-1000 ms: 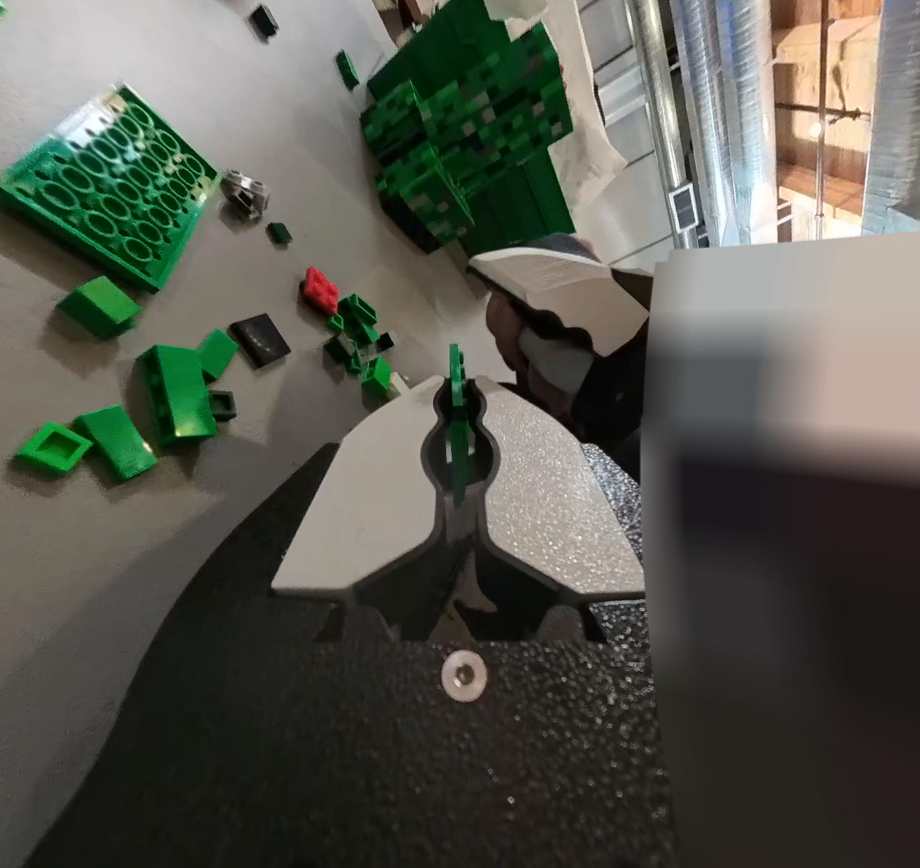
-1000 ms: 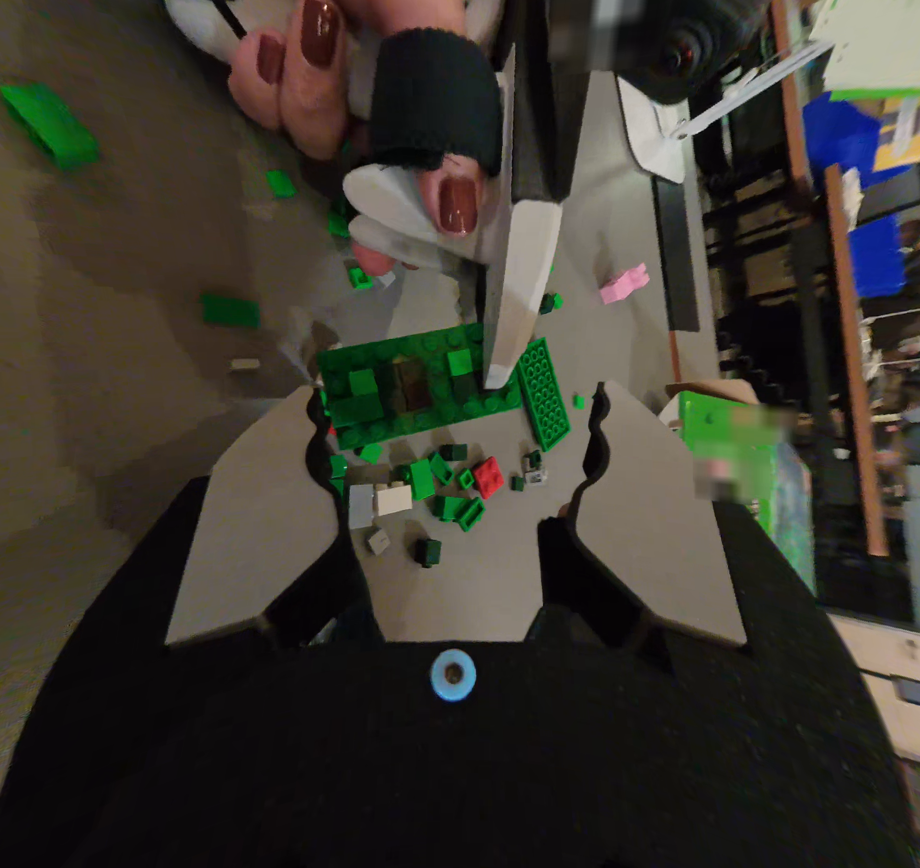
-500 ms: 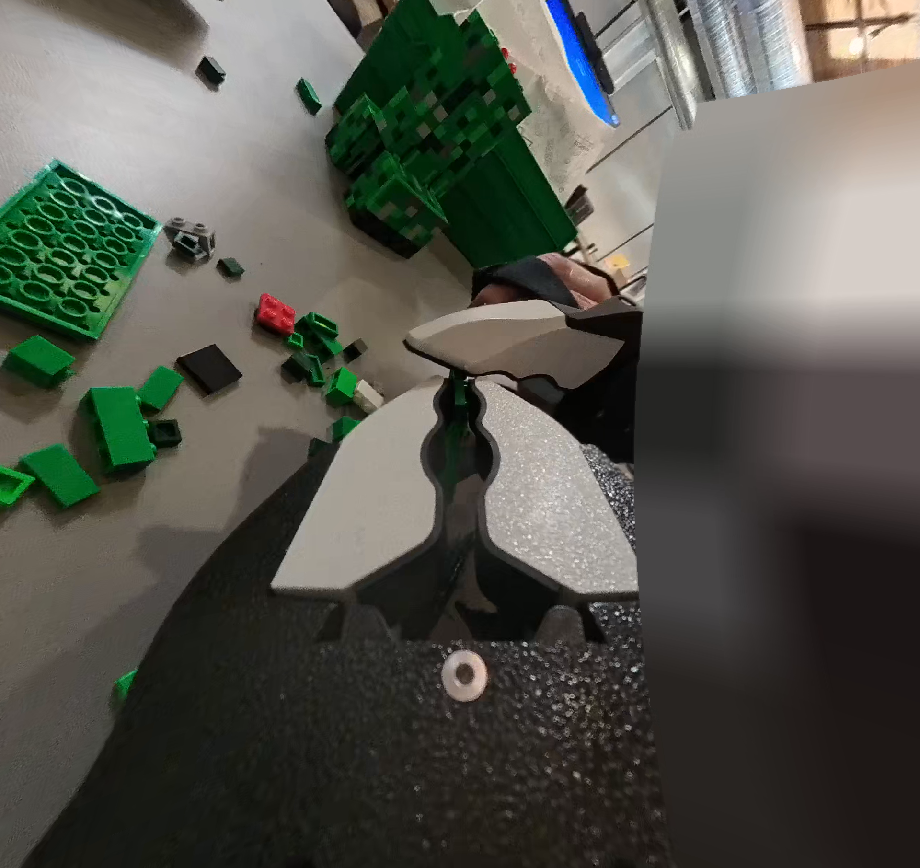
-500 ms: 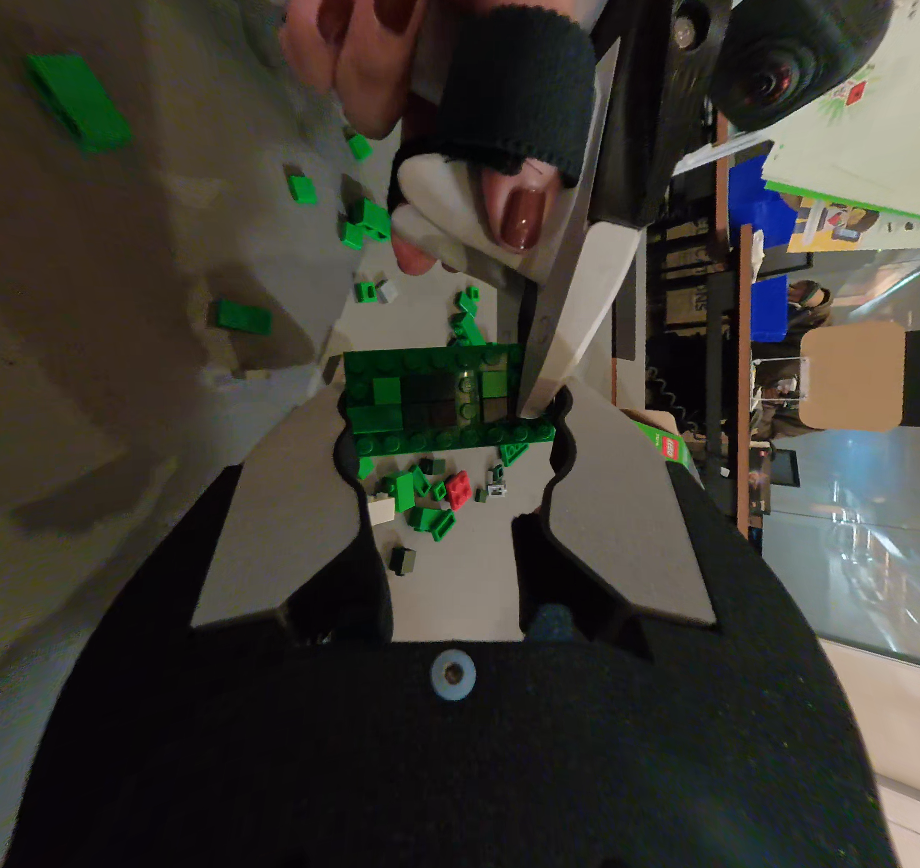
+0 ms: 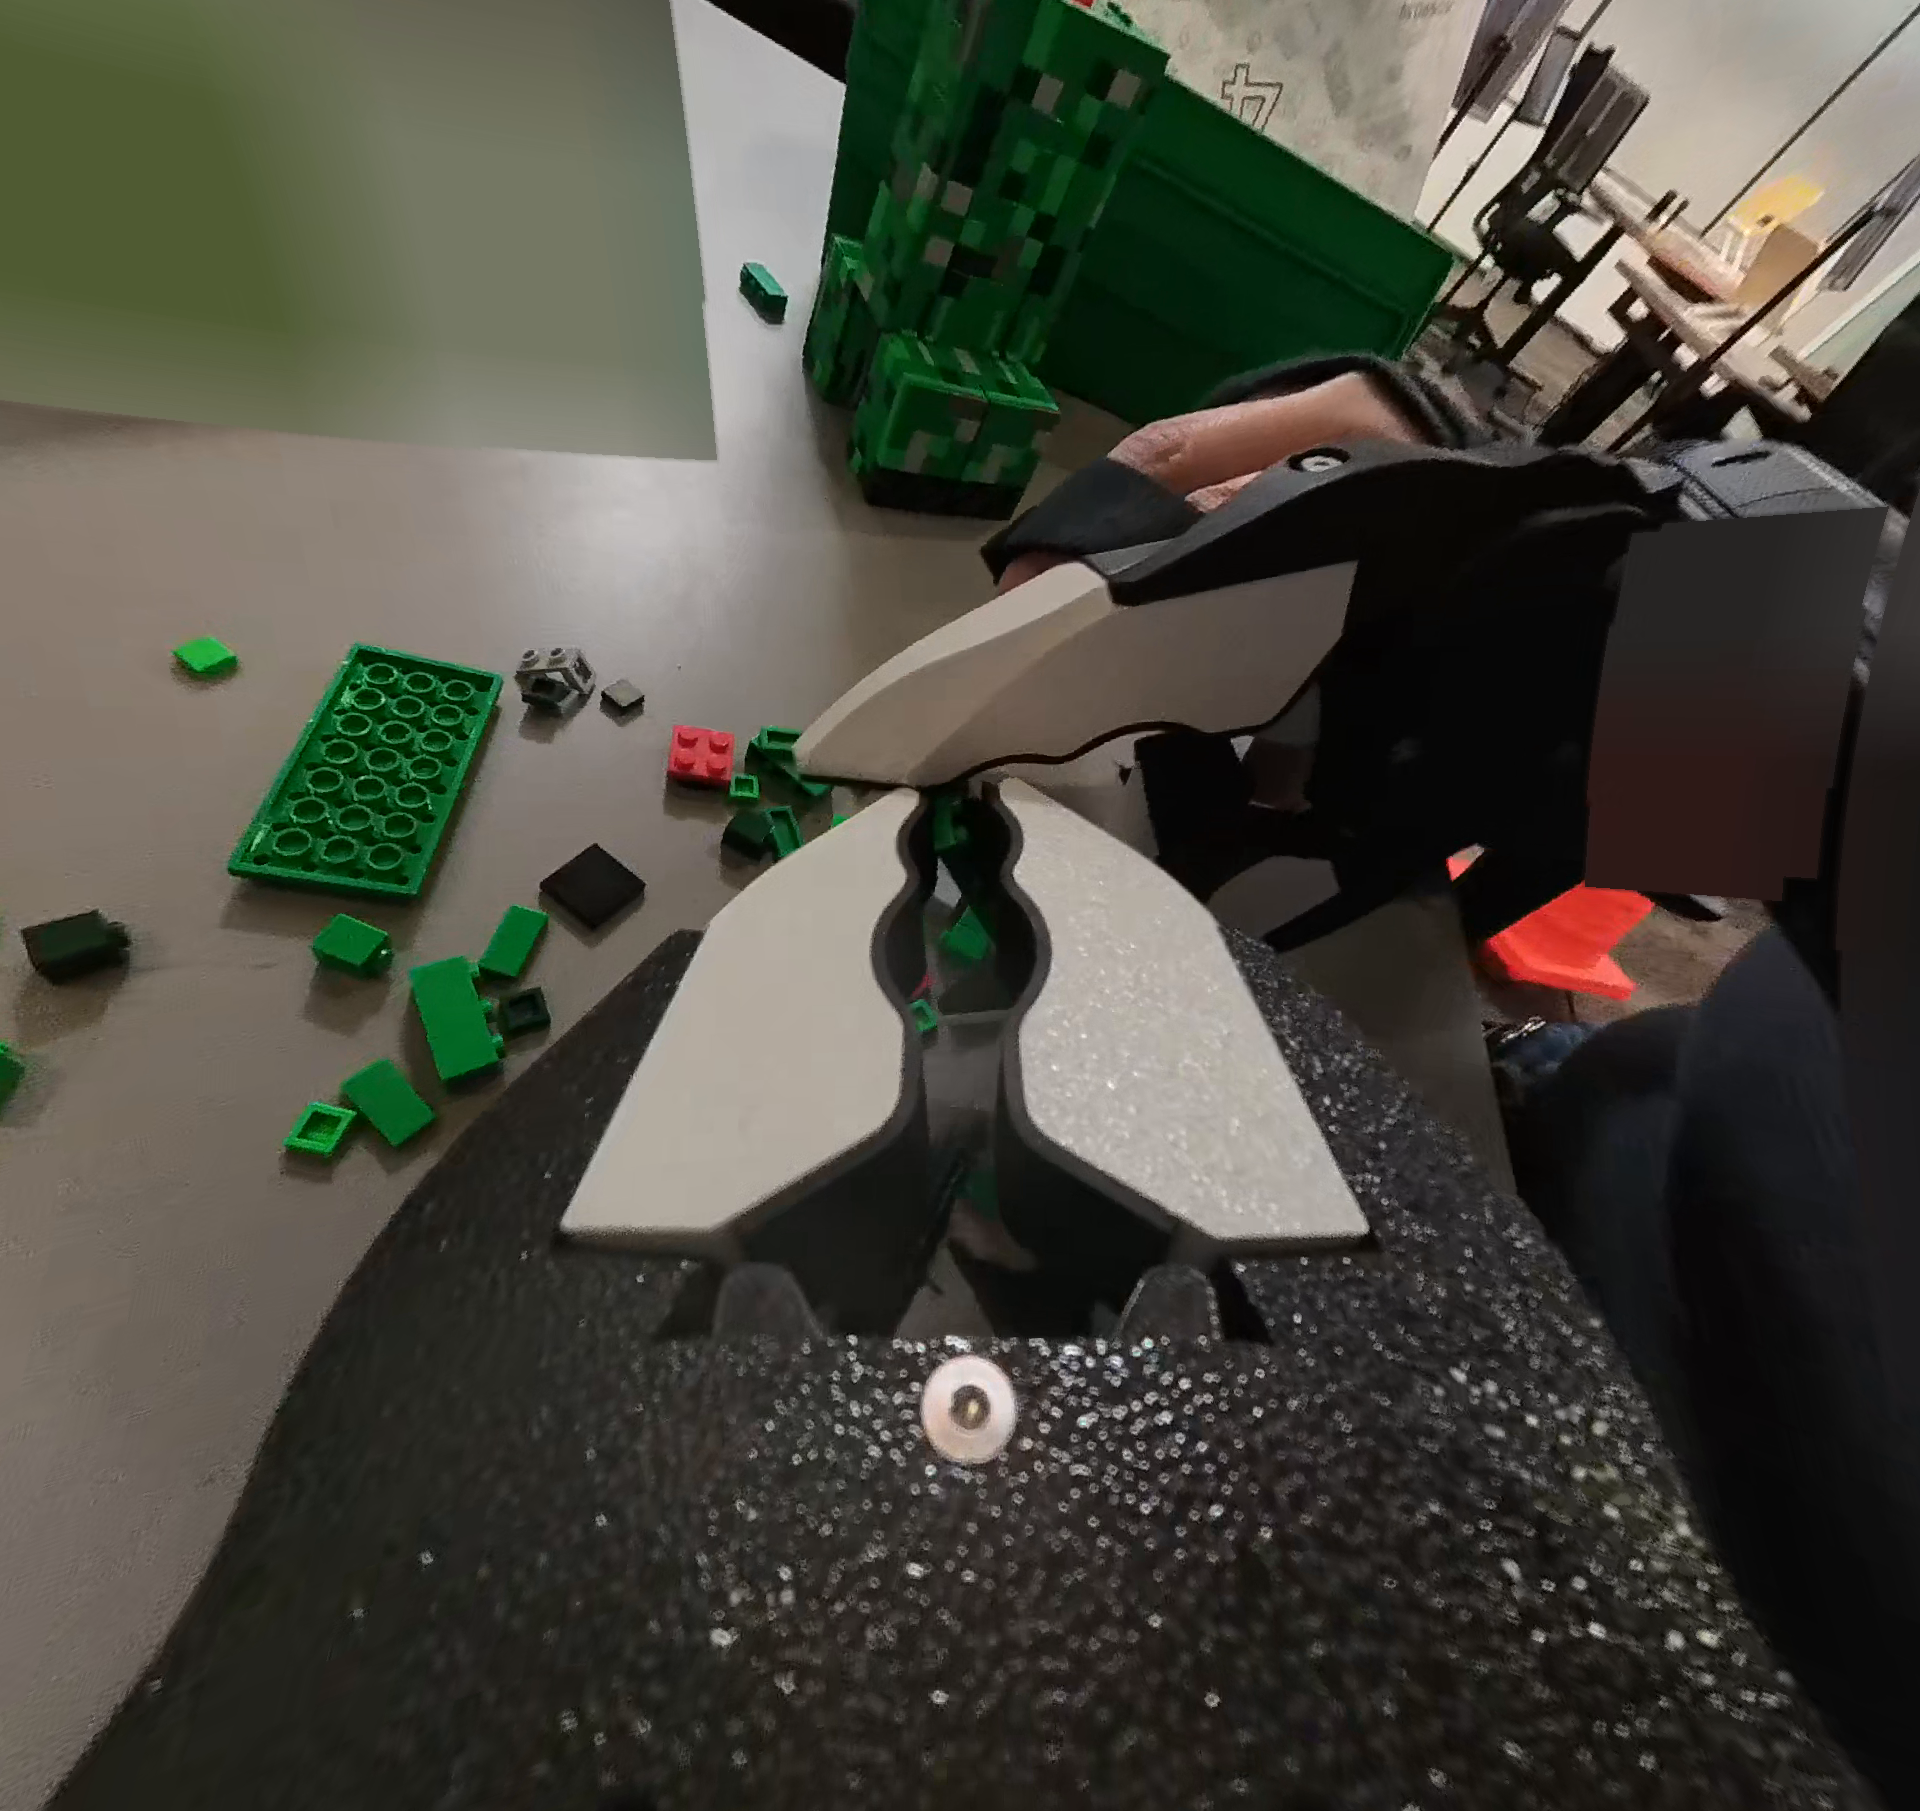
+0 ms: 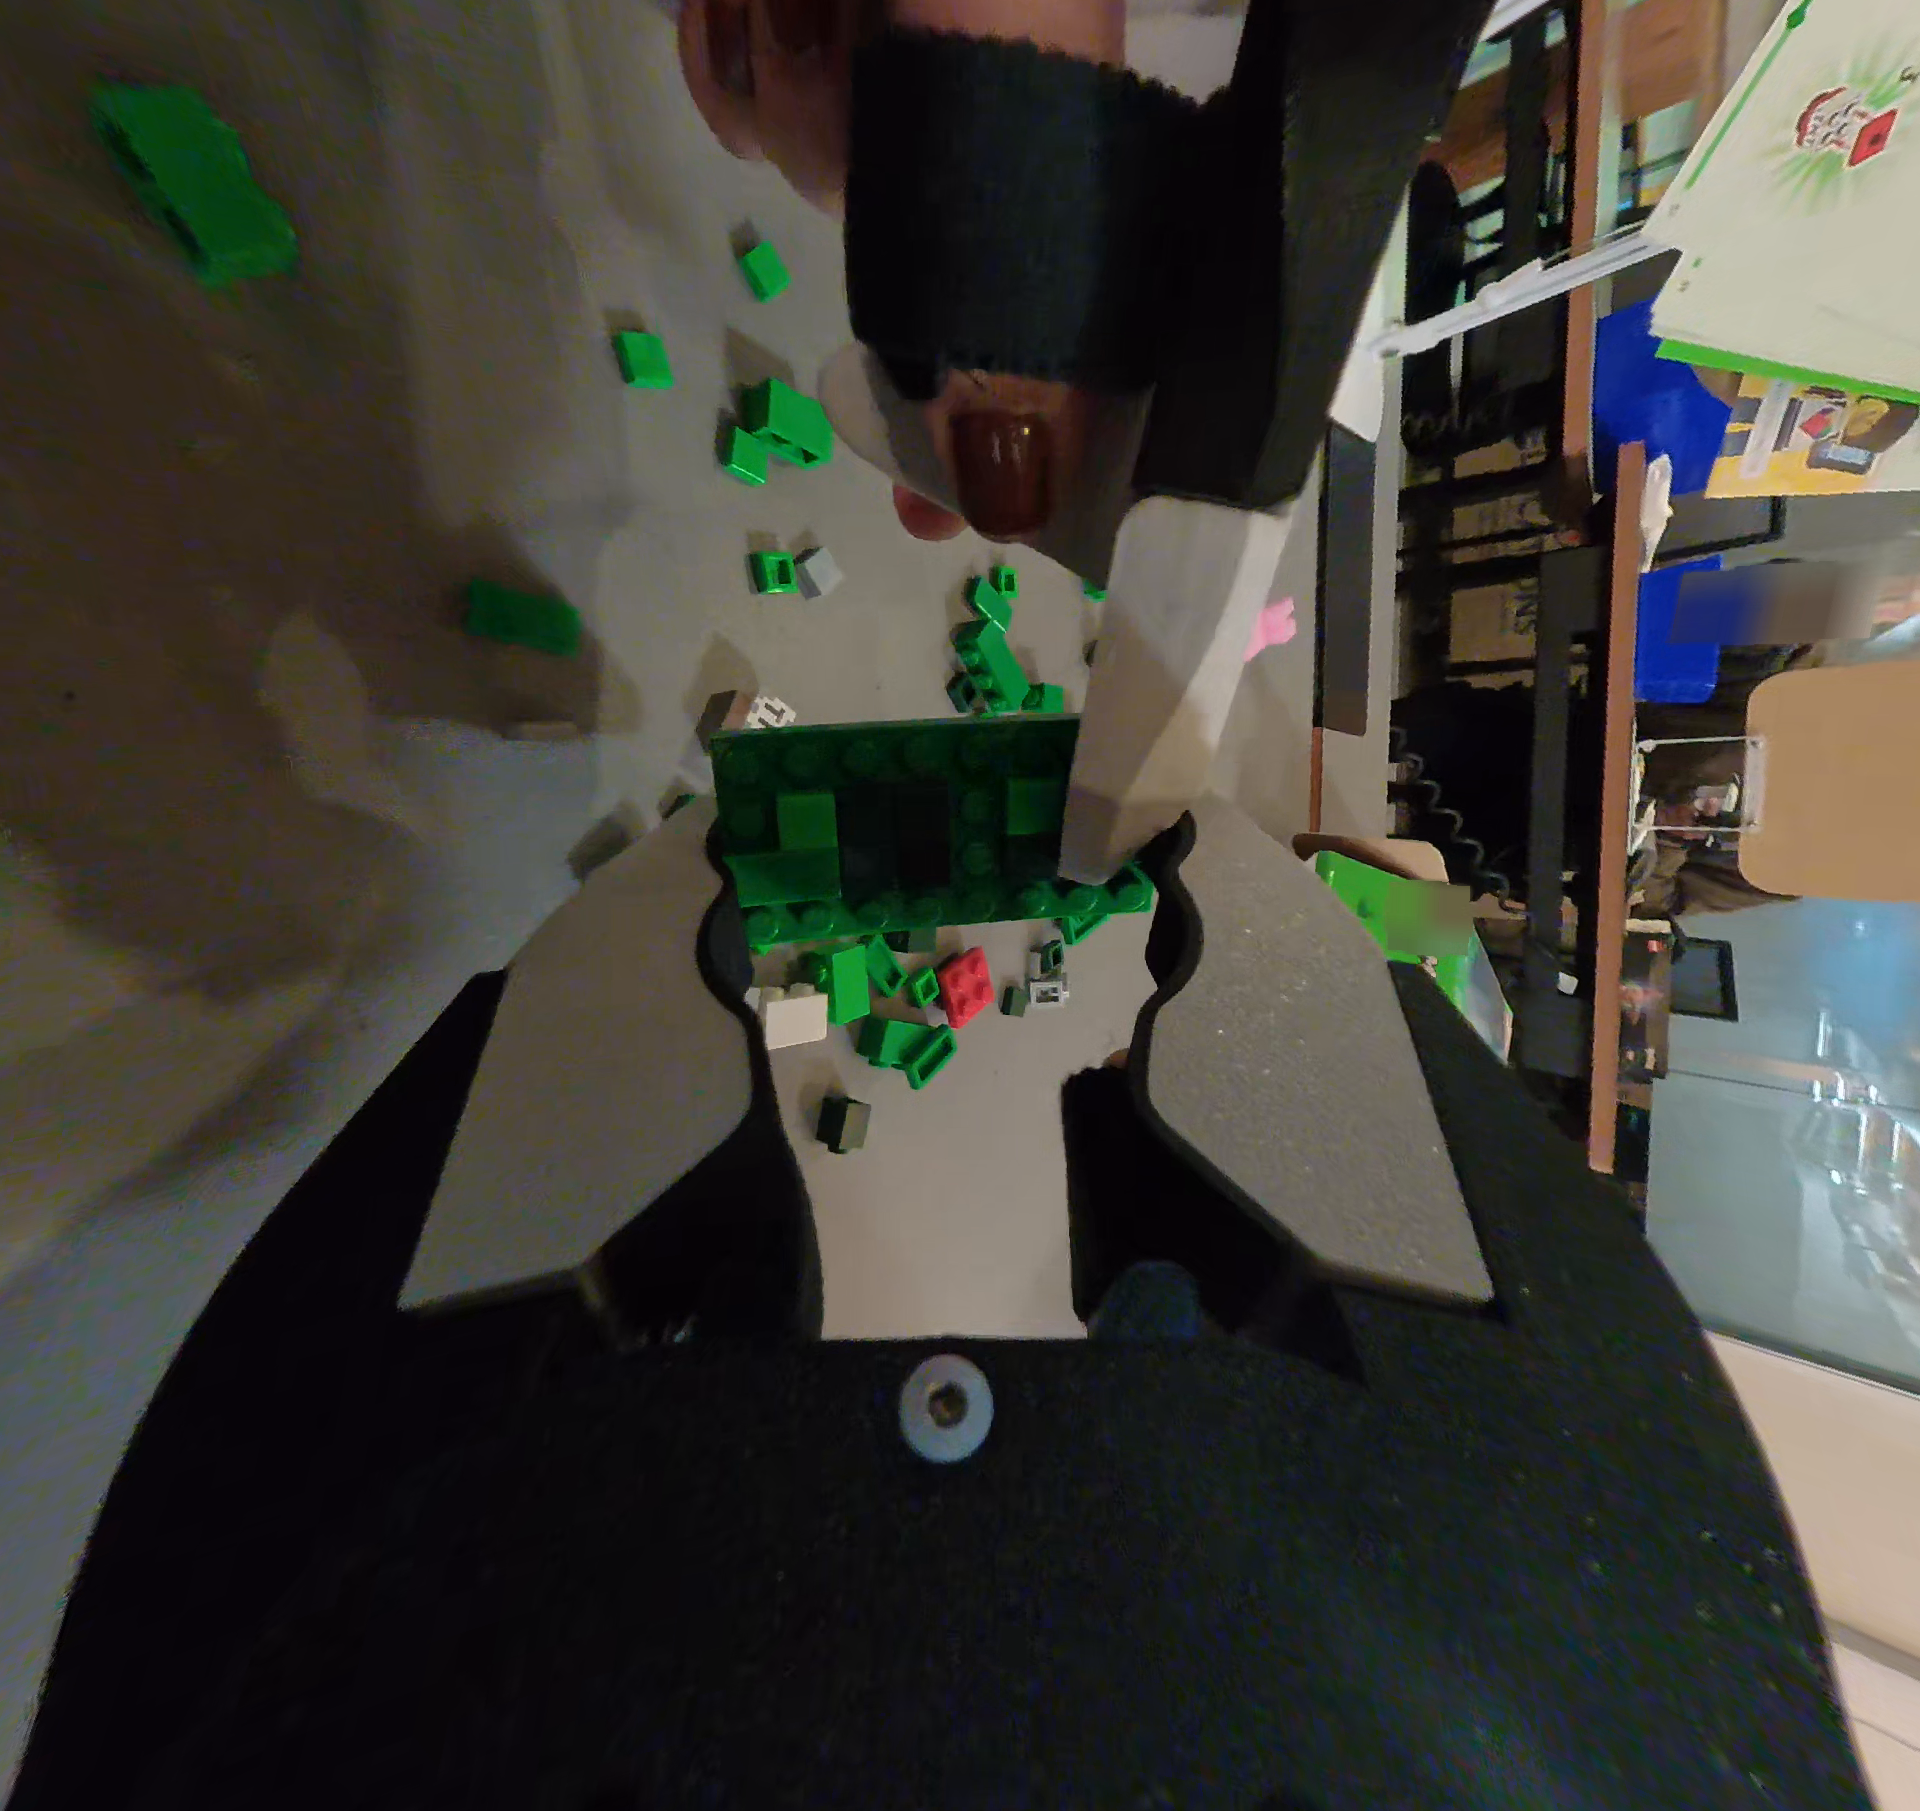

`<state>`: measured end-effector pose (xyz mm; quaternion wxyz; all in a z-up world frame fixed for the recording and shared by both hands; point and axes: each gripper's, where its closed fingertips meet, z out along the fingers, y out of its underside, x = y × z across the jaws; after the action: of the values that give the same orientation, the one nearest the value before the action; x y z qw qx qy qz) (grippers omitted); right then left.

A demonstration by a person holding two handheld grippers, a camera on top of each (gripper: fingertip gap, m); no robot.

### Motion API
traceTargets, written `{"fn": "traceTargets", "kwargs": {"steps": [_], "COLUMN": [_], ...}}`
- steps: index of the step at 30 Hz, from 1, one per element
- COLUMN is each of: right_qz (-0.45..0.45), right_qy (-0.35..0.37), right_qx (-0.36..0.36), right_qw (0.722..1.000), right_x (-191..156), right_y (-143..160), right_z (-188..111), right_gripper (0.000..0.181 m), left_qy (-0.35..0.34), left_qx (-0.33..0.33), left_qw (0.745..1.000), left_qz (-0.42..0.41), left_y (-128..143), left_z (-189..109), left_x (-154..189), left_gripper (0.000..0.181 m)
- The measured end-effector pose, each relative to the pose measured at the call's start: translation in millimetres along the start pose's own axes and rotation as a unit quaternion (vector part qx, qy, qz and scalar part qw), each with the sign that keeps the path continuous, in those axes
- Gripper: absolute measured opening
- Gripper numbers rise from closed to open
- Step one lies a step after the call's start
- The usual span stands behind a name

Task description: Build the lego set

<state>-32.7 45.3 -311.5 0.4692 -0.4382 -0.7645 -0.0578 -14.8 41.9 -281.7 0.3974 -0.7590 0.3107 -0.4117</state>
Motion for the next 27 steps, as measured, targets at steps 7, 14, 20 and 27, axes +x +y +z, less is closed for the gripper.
{"fn": "traceTargets", "kwargs": {"steps": [7,14,20,27], "right_qz": [0.025,0.037,0.015,0.012], "right_qy": [0.082,0.132,0.134,0.067], "right_qx": [0.016,0.010,0.025,0.025], "right_qw": [0.996,0.991,0.990,0.997], "right_x": [25,41,39,26], "right_y": [-1,9,2,8], "right_z": [-1,-3,-7,-7], "right_gripper": [0.076,0.075,0.075,0.076], "left_qy": [0.065,0.075,0.043,0.013], "left_qx": [0.051,0.027,0.004,-0.032], "left_qw": [0.995,0.997,0.994,0.986], "left_qz": [-0.060,0.000,0.100,0.165], "left_y": [-7,5,8,16], "left_z": [-4,1,-2,6], "left_x": [7,9,11,14], "left_gripper": [0.021,0.014,0.007,0.009]}}
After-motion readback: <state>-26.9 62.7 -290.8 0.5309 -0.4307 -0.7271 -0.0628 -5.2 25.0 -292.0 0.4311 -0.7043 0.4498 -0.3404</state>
